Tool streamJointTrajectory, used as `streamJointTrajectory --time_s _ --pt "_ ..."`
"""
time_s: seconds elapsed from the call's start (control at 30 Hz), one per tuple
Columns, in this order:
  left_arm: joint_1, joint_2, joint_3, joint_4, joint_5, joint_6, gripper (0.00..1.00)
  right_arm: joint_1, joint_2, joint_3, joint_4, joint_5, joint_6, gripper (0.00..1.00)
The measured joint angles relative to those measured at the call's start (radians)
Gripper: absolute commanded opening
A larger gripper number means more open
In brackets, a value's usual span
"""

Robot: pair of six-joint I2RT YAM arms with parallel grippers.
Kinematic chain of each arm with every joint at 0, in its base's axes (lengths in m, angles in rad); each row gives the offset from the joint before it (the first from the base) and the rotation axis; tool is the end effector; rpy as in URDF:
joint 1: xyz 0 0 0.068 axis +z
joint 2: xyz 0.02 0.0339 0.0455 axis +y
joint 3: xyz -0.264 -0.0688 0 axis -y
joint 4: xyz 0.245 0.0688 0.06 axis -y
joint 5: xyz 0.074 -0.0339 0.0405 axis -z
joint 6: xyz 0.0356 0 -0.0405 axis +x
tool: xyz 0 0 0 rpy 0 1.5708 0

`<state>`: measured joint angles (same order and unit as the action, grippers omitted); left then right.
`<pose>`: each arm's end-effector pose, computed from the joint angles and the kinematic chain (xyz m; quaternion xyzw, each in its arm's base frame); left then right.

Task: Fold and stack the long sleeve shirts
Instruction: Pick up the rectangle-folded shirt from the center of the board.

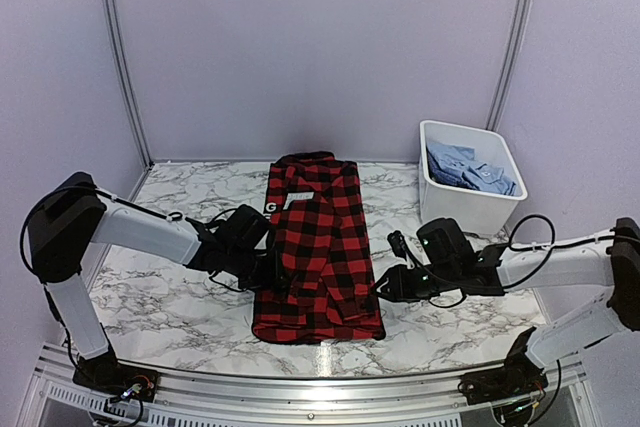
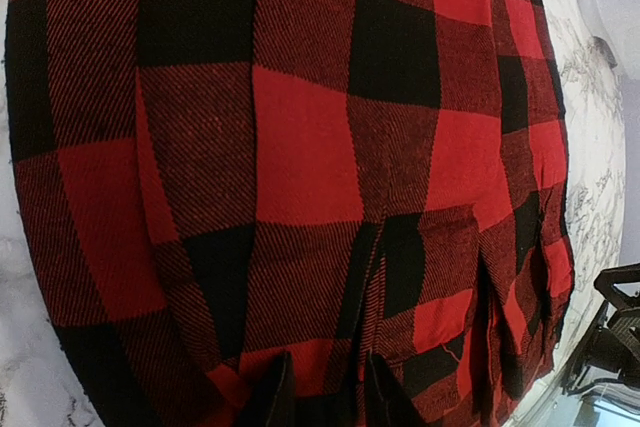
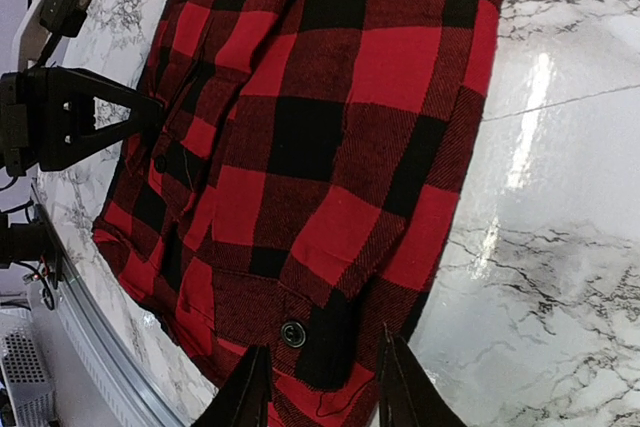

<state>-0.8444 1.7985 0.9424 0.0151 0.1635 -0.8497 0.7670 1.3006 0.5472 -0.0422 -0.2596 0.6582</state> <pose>0.2336 -0.2717 0.1436 0.0267 0.9311 -0.3170 0.1784 0.1702 0.1767 0.1666 -0.0988 0.9140 0.3357 0.2052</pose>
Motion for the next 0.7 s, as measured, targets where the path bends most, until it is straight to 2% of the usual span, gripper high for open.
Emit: streamJointTrajectory --time_s 0.27,0.53,0.7 --pt "0.0 -0.009 -0.001 -0.003 0.012 0.013 0.29 0.008 0.042 0.021 0.003 -0.023 0.0 0.31" --pt "0.0 -0.244 -0.059 -0.08 0.01 0.035 0.32 0.01 0.021 -0.006 -0.027 -0.039 -0.003 0.4" --pt "0.0 -0.32 -0.179 -0.108 0.012 0.026 0.38 0.01 0.021 -0.031 -0.026 -0.064 0.0 0.47"
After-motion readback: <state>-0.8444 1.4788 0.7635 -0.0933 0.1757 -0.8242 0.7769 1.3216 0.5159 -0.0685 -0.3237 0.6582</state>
